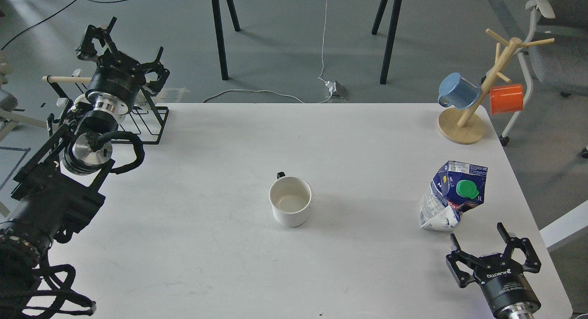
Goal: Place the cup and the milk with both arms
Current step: 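Move the right gripper to the milk carton and grasp it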
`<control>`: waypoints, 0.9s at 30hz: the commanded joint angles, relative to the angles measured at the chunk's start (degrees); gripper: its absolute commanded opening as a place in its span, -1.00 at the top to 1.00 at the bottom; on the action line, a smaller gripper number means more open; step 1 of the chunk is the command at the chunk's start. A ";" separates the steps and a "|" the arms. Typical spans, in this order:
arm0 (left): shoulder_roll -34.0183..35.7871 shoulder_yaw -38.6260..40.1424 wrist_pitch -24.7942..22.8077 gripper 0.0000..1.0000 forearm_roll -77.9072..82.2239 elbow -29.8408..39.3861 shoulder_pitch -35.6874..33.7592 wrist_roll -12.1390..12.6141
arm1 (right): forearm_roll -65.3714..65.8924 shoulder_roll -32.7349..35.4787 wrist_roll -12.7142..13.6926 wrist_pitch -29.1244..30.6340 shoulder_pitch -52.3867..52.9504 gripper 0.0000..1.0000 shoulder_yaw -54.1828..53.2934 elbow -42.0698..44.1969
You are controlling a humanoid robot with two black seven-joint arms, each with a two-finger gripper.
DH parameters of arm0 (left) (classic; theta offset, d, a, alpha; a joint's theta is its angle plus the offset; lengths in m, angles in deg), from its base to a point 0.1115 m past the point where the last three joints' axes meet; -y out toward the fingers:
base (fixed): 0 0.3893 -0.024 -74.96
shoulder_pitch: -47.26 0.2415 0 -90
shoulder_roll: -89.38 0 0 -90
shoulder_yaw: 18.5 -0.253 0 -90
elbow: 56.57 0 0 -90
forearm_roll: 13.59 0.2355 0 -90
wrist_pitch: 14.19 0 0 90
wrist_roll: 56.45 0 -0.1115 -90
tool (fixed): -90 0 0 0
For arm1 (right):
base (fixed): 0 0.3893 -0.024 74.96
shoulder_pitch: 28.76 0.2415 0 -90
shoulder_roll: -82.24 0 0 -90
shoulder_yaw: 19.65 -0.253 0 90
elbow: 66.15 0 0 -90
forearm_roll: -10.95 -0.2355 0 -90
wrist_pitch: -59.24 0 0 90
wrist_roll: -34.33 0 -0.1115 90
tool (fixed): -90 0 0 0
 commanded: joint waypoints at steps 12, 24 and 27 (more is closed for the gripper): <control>2.18 -0.21 0.19 -0.99 0.00 0.18 -0.03 0.14 | 0.83 -5.53 -0.27 0.00 7.49 -0.83 0.09 2.15; 2.36 -0.56 0.54 -0.99 0.09 0.18 -0.21 -0.04 | 1.18 -5.80 -0.18 0.00 6.61 0.27 0.09 2.24; 2.10 -0.56 1.15 -0.99 0.09 0.18 -0.12 -0.12 | 1.18 -5.80 -0.09 0.00 6.87 0.55 0.09 2.15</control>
